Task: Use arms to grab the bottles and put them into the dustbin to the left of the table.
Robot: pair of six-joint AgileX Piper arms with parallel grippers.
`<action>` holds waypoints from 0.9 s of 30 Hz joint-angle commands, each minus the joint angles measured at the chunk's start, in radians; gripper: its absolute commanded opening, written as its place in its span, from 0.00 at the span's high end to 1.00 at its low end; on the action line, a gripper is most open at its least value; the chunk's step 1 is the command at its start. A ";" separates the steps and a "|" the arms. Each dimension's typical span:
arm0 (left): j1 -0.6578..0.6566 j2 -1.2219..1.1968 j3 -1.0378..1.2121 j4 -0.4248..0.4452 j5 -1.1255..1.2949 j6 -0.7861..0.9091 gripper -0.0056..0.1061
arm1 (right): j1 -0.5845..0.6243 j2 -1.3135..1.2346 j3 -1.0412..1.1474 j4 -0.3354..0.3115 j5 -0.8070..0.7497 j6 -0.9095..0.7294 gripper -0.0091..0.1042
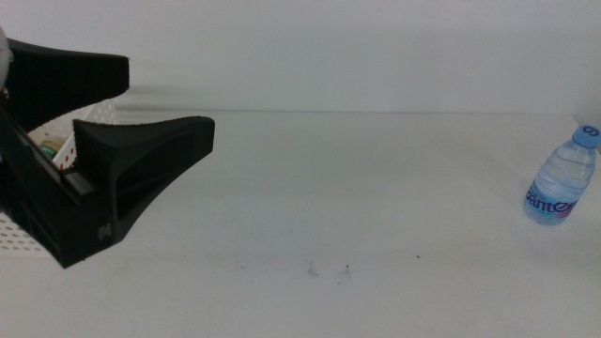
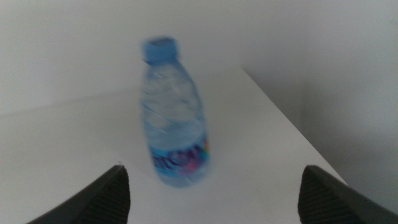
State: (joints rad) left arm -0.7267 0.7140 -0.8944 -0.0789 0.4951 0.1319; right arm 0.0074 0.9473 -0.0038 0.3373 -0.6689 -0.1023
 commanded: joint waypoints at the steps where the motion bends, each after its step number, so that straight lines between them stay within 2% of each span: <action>1: -0.004 -0.005 0.006 0.002 -0.012 -0.006 0.11 | -0.008 0.078 0.004 0.038 -0.079 -0.009 0.13; 7: -0.004 -0.005 0.006 0.002 -0.012 -0.006 0.11 | -0.008 0.204 0.004 -0.015 -0.172 0.045 0.13; 9: -0.004 -0.005 0.006 0.002 -0.012 -0.006 0.11 | -0.008 0.227 0.004 -0.108 -0.195 0.050 0.13; 11: -0.004 -0.005 0.006 0.002 -0.014 -0.006 0.11 | -0.007 0.250 -0.004 -0.233 -0.195 0.052 0.13; 13: -0.004 -0.005 0.006 0.002 -0.014 -0.006 0.11 | -0.007 0.276 -0.031 -0.287 -0.187 0.050 0.14; 15: -0.004 -0.005 0.006 0.002 -0.014 -0.006 0.11 | -0.007 0.312 -0.055 -0.278 -0.192 0.050 0.14; 19: -0.004 -0.005 0.006 0.002 -0.014 -0.006 0.11 | -0.007 0.385 -0.115 -0.216 -0.192 0.050 0.14; 23: -0.004 -0.005 0.006 0.002 -0.014 -0.006 0.11 | -0.007 0.460 -0.185 -0.204 -0.192 -0.010 0.14; 27: -0.004 -0.005 0.006 0.002 -0.014 -0.006 0.11 | -0.007 0.542 -0.261 -0.122 -0.192 -0.051 0.14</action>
State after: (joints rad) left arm -0.7267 0.7140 -0.8944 -0.0789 0.4951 0.1319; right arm 0.0074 1.4585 -0.2357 0.1726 -0.8471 -0.1242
